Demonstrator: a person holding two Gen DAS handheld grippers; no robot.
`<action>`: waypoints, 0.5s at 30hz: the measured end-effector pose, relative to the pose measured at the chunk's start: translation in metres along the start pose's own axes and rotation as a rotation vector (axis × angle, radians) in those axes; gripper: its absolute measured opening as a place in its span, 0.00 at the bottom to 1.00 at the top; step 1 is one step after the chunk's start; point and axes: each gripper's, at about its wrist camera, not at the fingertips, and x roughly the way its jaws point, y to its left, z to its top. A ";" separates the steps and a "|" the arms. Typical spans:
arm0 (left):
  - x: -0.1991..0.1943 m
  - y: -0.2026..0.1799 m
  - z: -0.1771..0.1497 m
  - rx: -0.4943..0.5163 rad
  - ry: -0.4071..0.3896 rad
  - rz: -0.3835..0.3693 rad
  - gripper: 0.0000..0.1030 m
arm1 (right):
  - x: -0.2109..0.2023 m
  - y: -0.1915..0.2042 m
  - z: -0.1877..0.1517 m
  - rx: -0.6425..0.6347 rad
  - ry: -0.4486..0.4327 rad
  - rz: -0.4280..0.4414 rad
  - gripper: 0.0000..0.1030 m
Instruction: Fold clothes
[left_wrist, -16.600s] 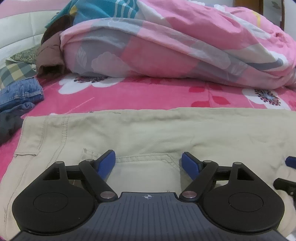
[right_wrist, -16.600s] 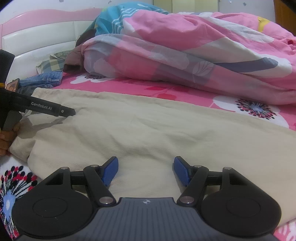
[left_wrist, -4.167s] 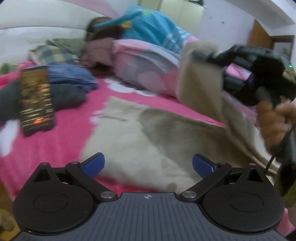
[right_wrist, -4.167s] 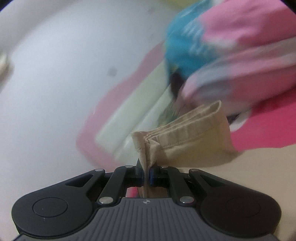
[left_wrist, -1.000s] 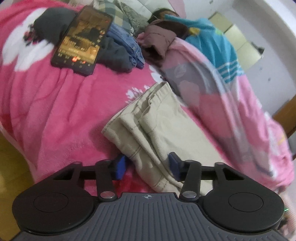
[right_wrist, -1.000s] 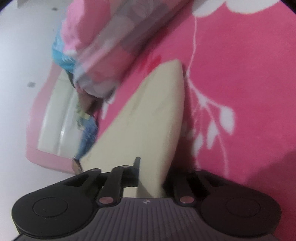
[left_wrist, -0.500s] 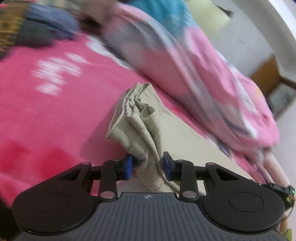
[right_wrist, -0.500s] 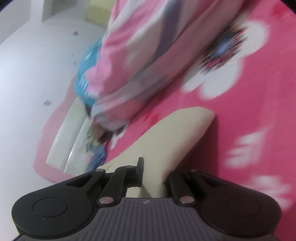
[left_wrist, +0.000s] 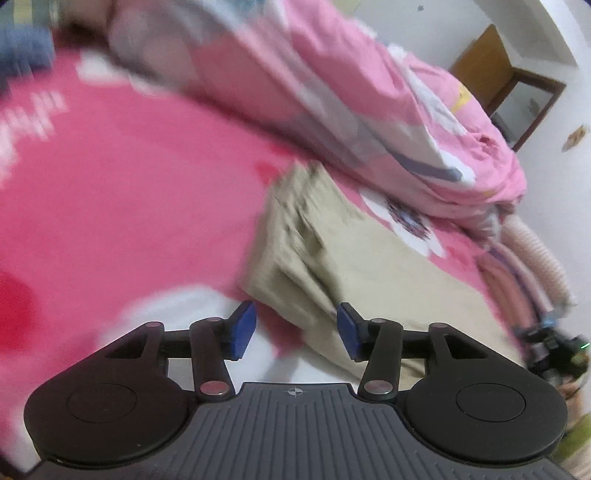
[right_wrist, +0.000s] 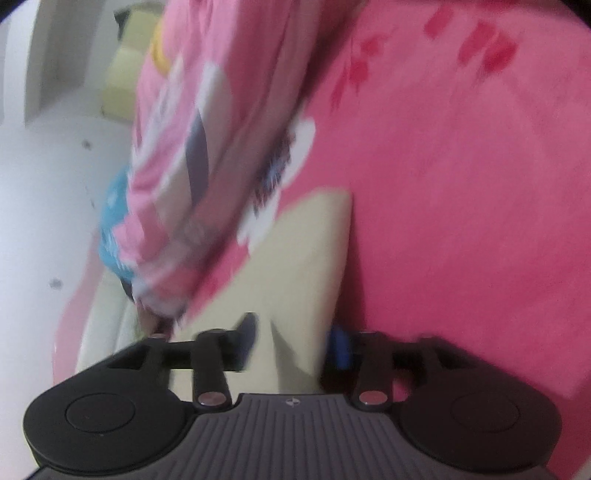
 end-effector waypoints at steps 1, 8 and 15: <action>-0.007 -0.003 0.002 0.026 -0.028 0.007 0.48 | 0.001 -0.002 0.005 0.010 -0.008 0.003 0.59; 0.028 -0.055 0.013 0.218 -0.061 -0.077 0.48 | 0.040 -0.003 0.040 0.012 0.053 -0.011 0.55; 0.086 -0.083 -0.001 0.379 0.037 0.081 0.47 | 0.037 0.021 0.038 -0.145 -0.059 -0.104 0.16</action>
